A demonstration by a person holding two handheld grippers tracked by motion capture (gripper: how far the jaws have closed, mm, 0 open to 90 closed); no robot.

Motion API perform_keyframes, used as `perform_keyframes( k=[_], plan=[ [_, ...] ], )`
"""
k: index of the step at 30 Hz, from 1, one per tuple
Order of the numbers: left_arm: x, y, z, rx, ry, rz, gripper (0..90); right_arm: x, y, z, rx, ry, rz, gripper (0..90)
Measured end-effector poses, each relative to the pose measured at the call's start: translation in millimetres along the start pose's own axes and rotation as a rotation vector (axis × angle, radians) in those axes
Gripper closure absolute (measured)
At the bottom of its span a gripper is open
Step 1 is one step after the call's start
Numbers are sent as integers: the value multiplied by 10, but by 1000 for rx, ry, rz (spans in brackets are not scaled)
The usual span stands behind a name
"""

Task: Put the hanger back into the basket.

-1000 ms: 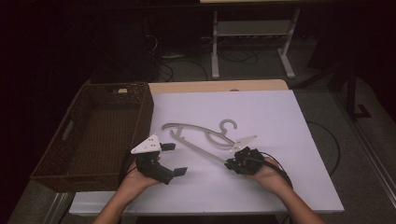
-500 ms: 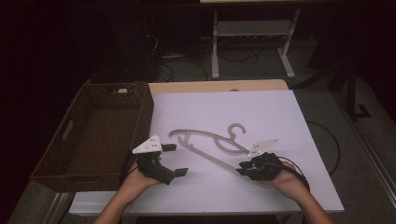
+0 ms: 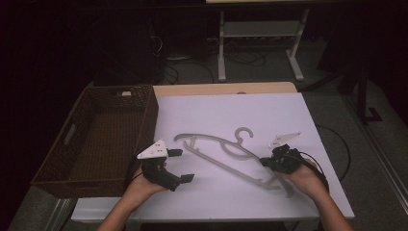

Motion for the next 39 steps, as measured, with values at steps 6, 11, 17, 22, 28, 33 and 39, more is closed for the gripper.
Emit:
perform_keyframes(
  k=[6,11,17,22,28,33,39],
  plan=[
    [-9,-11,-3,2,3,-5,0,-11,-82,-50,55,1,0,893],
    [-12,-17,-6,5,-4,-5,0,-68,-93,-44,56,-10,-12,894],
    [-9,-26,-9,9,-4,-7,0,-233,-76,18,60,-31,-86,894],
    [-10,-23,-8,10,-6,-7,0,-256,-25,33,23,-54,-72,894],
    [-10,-19,-10,9,-6,-3,0,-13,-99,30,64,-2,-22,894],
    [-10,-14,-10,11,-9,-3,0,-10,-171,-21,134,39,-97,895],
    [-11,-24,-5,13,-12,-5,0,-275,-180,40,135,-19,-181,895]
  ],
)
Point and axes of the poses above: each handheld gripper's, and its own axes: y roughly backward along the jaws, z roughly out of its top, x roughly to its left, the point moved 2 cm from there along -y, roughly forward along the jaws, and after that the axes turned 11 degrees about x, right-handed, at the moved point
